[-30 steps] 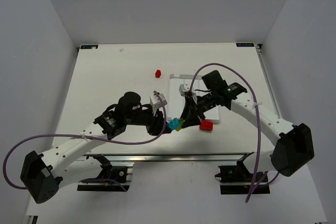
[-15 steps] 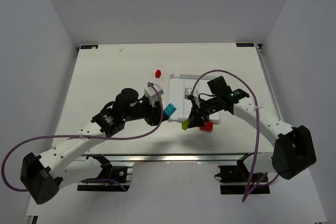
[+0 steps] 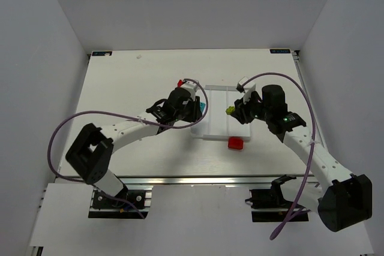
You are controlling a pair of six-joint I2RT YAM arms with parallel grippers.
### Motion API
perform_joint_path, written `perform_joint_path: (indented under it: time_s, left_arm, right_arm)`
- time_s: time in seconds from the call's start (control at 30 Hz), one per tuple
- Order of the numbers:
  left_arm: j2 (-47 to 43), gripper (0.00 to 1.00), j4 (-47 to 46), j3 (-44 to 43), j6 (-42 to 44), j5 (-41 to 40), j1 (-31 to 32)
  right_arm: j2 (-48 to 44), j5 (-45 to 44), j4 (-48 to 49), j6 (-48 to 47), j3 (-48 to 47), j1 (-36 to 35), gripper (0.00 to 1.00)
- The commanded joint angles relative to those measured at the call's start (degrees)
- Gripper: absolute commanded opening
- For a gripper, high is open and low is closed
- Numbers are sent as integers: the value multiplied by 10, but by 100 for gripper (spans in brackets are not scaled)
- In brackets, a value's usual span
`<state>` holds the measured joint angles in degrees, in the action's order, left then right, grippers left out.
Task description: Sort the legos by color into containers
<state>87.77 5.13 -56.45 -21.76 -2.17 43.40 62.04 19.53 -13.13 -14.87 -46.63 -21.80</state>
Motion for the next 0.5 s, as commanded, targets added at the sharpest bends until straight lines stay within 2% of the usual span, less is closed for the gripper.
perform_joint_path:
  time_s: [0.0, 0.1, 0.13, 0.23, 0.27, 0.37, 0.47]
  left_arm:
    - [45, 0, -12, -46, -51, -66, 3]
    - [101, 0, 2, -95, -60, -73, 3]
    - [113, 5, 17, -119, -64, -78, 8]
    - [156, 24, 51, -160, -68, -82, 8]
    - [163, 36, 56, -165, -68, -78, 8]
    - [166, 58, 58, -167, -66, -79, 8]
    - [156, 72, 61, -169, -63, -85, 8]
  right_arm:
    - [-2, -21, 46, 37, 14, 11, 0]
    - [-3, -5, 50, 46, 21, 18, 0]
    - [-4, -2, 51, 47, 24, 21, 0]
    - [-5, 4, 51, 45, 27, 26, 0]
    - [-3, 7, 49, 42, 27, 27, 0]
    - [5, 16, 48, 37, 26, 32, 0]
    - [23, 24, 47, 36, 20, 33, 0]
